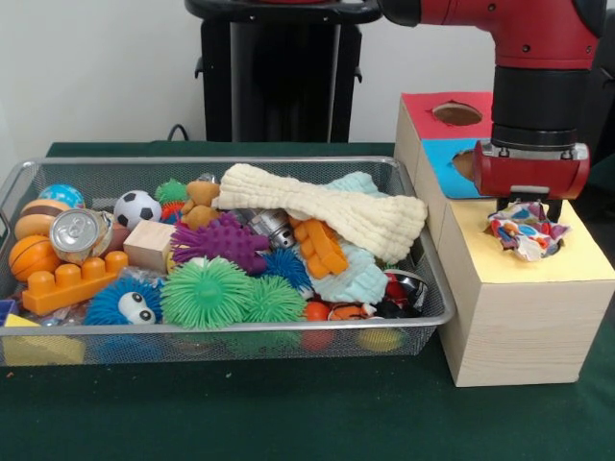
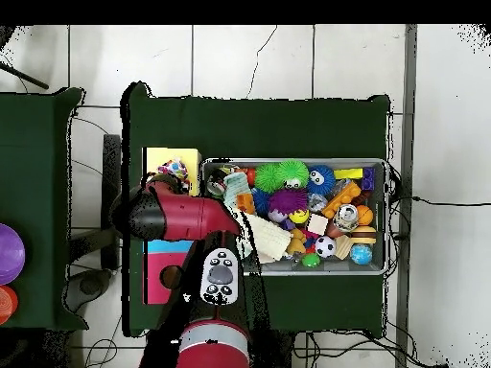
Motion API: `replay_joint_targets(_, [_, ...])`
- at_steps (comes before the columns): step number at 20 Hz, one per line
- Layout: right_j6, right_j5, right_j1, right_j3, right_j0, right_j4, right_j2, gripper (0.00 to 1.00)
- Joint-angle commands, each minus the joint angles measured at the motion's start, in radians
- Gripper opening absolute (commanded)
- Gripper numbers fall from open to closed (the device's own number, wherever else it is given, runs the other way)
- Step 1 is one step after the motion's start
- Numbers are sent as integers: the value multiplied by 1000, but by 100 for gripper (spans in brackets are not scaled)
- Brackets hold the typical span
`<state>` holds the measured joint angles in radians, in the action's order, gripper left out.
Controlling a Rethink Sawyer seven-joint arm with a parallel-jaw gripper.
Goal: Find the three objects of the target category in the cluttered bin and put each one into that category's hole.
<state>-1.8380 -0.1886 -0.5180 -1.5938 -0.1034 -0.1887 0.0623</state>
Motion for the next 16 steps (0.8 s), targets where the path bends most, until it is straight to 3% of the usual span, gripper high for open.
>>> replay_joint_targets(1, [-140,9,39,-71,47,32,-5,100])
replay_joint_targets(16, [-124,-111,-28,-69,34,21,9,100])
